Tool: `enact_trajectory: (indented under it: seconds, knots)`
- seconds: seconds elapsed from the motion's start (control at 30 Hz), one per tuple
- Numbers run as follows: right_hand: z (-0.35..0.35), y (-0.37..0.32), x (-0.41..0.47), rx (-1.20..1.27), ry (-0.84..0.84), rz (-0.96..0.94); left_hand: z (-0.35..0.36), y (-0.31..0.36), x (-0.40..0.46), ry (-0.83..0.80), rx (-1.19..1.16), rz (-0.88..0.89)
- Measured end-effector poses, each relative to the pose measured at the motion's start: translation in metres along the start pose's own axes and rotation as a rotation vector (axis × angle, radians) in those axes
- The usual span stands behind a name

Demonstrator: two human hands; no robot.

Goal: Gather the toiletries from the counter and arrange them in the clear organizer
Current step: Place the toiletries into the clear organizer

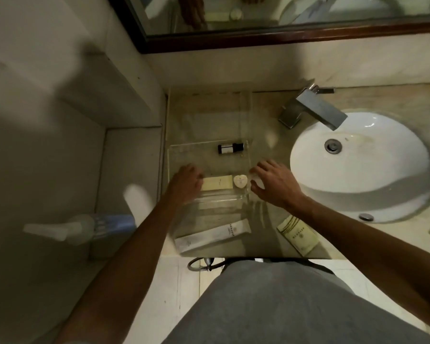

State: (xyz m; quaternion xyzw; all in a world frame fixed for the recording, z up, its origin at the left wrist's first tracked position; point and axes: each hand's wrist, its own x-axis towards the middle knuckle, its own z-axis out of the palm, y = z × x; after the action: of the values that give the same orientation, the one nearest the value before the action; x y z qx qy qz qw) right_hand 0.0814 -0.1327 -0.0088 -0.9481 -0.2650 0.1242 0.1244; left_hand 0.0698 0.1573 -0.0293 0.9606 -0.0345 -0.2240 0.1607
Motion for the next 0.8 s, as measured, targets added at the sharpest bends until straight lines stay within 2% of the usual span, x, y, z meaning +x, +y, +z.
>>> enact_trajectory:
  seconds: [0.03,0.13,0.23,0.33,0.57,0.67,0.8]
  knots:
    - [-0.002,0.003,-0.001,-0.046,-0.044,0.008,0.003,0.008,0.001,0.0,0.059,-0.011]
    - [-0.014,0.02,-0.009,-0.116,-0.132,0.062,0.007,0.048,0.003,0.194,0.115,0.025]
    - [-0.027,0.052,-0.038,-0.094,-0.094,0.127,0.02,0.132,0.013,0.334,0.087,0.21]
    - [-0.036,0.097,-0.082,-0.06,0.003,0.211,0.041,0.23,0.023,0.388,-0.013,0.376]
    - [-0.054,0.251,-0.236,0.043,0.126,0.554,0.123,0.434,0.05,0.164,-0.07,0.6]
    - [-0.057,0.322,-0.306,0.08,0.18,0.7,0.153,0.508,0.063,0.061,-0.036,0.629]
    - [-0.061,0.4,-0.379,0.084,0.169,0.923,0.179,0.588,0.084,-0.009,0.037,0.638]
